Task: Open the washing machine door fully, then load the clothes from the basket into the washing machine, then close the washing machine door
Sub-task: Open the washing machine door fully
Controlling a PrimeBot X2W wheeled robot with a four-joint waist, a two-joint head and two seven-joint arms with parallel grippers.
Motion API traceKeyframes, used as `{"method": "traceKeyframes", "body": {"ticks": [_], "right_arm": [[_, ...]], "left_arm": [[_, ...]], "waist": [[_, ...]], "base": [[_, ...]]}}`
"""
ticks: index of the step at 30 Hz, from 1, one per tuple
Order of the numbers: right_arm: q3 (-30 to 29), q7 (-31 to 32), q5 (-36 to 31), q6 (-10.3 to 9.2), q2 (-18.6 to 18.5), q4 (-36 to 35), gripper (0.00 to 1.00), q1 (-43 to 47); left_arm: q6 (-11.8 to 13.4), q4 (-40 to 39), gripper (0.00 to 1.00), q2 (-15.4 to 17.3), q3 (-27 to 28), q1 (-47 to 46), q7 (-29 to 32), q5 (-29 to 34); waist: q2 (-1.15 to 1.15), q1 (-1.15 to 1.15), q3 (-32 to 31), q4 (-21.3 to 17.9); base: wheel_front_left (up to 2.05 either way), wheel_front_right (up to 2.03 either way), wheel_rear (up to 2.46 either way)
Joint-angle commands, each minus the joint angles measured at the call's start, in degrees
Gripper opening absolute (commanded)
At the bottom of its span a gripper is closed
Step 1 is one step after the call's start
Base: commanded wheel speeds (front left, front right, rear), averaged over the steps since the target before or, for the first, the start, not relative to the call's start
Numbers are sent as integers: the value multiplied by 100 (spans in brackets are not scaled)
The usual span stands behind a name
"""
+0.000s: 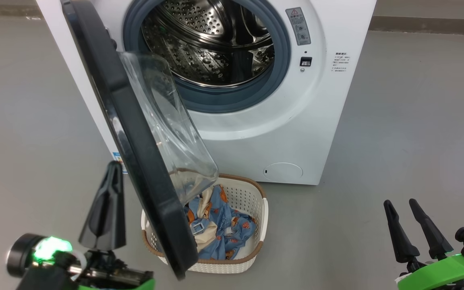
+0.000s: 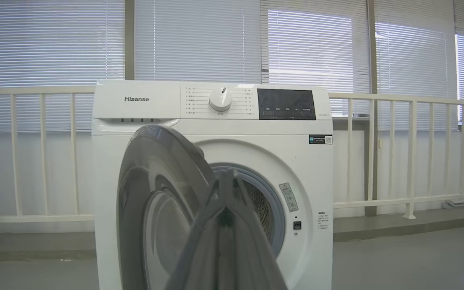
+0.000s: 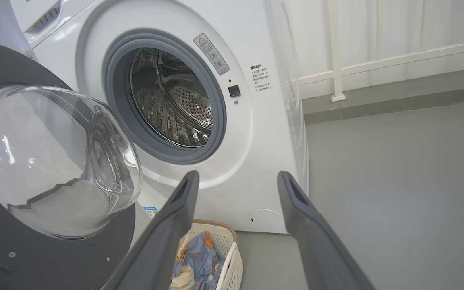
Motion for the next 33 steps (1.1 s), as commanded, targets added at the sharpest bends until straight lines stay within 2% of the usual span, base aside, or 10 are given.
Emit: {"method": "traceKeyframes", "body": {"ticks": [1, 8, 14, 18, 28, 33], "right_arm": [[120, -70, 47, 56, -63, -129, 100, -136], [158, -70, 55, 56, -52, -116, 100, -140], [222, -70, 73, 56, -58, -114, 100, -160], [268, -70, 94, 56, -103, -85, 100, -208], [296, -70, 114, 56, -131, -63, 100, -245], [285, -70, 111, 56, -125, -76, 100, -231]], "left_arm": [[-11, -264, 0, 73, 65, -221, -43, 69], [-47, -294, 0, 73, -455, -180, -43, 65], [-89, 151, 0, 73, -1081, -153, -43, -161], [0, 490, 0, 73, -1308, -152, -43, -341], [157, 1795, 0, 73, -1447, -210, -38, -977], [195, 2192, 0, 73, -1423, -323, -40, -1170]], "waist": [[0, 0, -2, -2], [0, 0, -3, -26], [0, 0, 16, -112], [0, 0, 30, -194], [0, 0, 58, -320], [0, 0, 79, -309]], "base": [[0, 0, 0], [0, 0, 0], [0, 0, 0], [0, 0, 0], [0, 0, 0], [0, 0, 0]]}}
